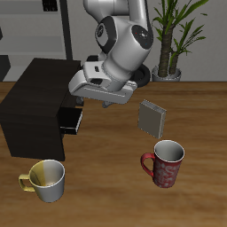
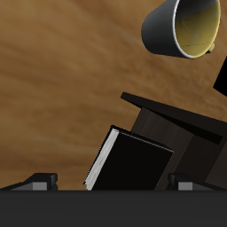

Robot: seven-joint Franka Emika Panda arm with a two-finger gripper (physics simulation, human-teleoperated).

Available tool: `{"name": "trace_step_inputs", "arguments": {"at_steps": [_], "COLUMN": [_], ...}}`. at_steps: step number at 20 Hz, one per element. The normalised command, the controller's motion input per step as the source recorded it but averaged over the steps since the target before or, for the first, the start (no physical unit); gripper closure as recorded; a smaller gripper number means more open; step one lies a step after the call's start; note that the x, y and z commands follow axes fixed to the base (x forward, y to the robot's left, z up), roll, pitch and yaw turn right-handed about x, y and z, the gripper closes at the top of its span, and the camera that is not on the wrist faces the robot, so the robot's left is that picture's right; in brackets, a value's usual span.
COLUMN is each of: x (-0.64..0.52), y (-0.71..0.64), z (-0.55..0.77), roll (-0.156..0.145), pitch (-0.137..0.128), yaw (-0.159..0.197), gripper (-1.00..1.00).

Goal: Black book top region shelf and red mug top shelf

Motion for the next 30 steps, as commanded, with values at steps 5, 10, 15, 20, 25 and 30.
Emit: {"name": "trace_step_inputs", "arguments": {"at_steps": [5, 10, 15, 20, 25, 30], "x": [0.2, 0.21, 0.26, 0.35, 0.37, 0.34], "y": [0.15, -0.13, -0.1, -0.12, 0.2, 0.59], "z": [0.4, 0.25, 0.21, 0.24, 0.22, 0.02], "roll": [0.288, 0.195, 0.136, -0.063, -0.004, 0.032], "pitch": [-0.212, -0.064, -0.009, 0.018, -0.021, 0.027], "yaw": [0.133, 0.008, -0.056, -0.04, -0.031, 0.011], "gripper": [-1.0, -1.0, -1.0, -1.0, -1.0, -1.0]}}
